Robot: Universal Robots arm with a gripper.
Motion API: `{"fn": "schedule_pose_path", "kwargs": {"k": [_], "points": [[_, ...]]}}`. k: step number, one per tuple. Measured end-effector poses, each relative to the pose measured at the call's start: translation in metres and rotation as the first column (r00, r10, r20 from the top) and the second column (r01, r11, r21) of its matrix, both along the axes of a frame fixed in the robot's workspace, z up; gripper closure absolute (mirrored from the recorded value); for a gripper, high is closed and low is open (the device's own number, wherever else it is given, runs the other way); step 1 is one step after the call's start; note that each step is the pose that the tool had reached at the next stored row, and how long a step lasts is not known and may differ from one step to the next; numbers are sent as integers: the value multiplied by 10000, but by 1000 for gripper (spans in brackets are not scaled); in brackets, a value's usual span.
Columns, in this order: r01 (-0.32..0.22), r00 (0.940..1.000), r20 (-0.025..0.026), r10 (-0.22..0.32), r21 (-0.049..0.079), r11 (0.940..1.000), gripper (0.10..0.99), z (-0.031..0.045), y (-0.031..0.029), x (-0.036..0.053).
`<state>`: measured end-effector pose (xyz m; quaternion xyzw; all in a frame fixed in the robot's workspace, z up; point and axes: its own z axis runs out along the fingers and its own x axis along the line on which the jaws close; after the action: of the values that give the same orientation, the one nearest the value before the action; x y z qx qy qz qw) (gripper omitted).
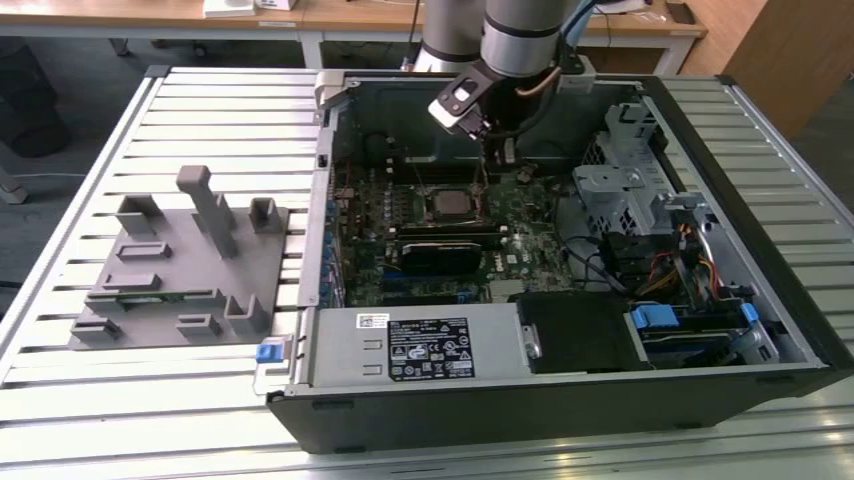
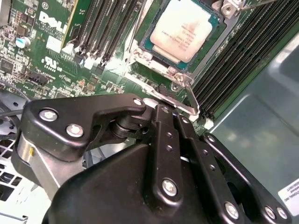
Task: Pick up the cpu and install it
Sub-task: 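Close the cpu cover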
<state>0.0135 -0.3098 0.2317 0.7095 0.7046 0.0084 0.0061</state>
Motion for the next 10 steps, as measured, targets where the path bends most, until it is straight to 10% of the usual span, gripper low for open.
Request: {"fn": "schedule_pose_path", "kwargs": {"k": [10], "points": [[-1, 10000, 0, 1, -1, 10000, 980, -47, 0, -219]]}}
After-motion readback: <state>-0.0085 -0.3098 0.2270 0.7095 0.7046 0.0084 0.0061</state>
